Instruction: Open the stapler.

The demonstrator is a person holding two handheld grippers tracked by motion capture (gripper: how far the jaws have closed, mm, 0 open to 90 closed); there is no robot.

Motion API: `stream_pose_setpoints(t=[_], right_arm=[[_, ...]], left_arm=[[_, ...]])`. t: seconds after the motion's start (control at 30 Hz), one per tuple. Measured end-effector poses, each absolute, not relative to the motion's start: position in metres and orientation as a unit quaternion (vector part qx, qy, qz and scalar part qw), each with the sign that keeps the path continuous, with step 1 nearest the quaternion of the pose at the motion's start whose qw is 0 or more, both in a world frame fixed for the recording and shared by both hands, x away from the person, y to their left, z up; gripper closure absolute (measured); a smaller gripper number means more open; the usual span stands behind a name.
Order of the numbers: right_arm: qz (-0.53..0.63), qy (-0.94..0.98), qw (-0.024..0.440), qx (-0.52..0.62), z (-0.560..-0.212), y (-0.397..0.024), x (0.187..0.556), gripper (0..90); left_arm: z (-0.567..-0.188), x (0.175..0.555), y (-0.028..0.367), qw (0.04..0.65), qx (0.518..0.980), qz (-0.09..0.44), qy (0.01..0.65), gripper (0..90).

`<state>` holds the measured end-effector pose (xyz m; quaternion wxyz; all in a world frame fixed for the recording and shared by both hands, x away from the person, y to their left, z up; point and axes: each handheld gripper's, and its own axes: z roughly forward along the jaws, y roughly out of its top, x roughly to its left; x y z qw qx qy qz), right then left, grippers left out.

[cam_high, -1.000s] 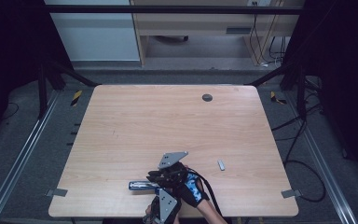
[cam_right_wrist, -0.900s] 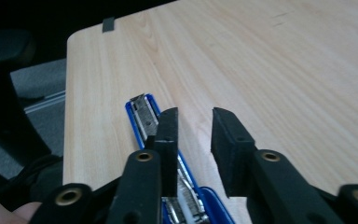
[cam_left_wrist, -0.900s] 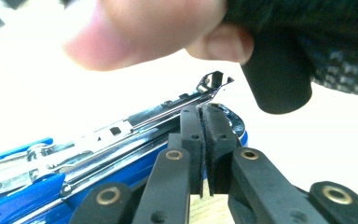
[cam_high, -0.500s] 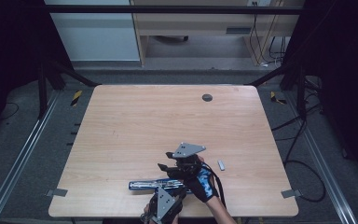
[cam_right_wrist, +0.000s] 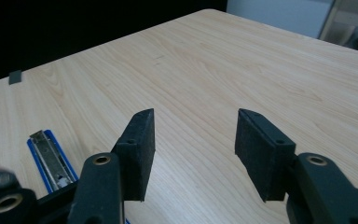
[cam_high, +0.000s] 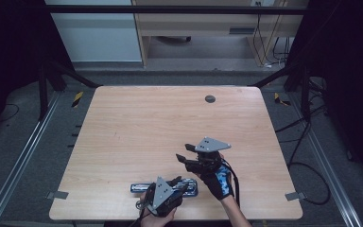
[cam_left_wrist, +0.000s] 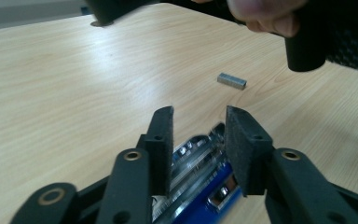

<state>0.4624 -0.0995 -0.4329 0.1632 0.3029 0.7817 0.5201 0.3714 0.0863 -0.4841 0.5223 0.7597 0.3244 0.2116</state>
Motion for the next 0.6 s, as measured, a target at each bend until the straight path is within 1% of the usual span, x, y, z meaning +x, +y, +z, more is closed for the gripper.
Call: stream_pose_setpoints(t=[0.17, 0.3, 0.4, 0.5, 0.6], right_arm=[[0.515, 0.775, 0.177, 0.320, -0.429, -0.117, 0.465, 48.0], [0.504, 0.770, 0.188, 0.342, -0.426, -0.131, 0.467, 49.9], [0.496, 0.770, 0.196, 0.350, -0.426, -0.139, 0.468, 49.8], [0.488, 0.770, 0.199, 0.358, -0.427, -0.147, 0.469, 51.0], [0.482, 0.771, 0.202, 0.366, -0.428, -0.154, 0.469, 51.4]], left_arm=[[-0.466, 0.391, 0.094, 0.522, 0.764, 0.197, 0.325, 57.4], [-0.454, 0.404, 0.099, 0.507, 0.770, 0.212, 0.325, 55.2], [-0.445, 0.412, 0.102, 0.506, 0.772, 0.207, 0.325, 56.1], [-0.437, 0.417, 0.105, 0.500, 0.775, 0.223, 0.315, 56.2], [-0.430, 0.422, 0.108, 0.493, 0.778, 0.225, 0.319, 55.3]])
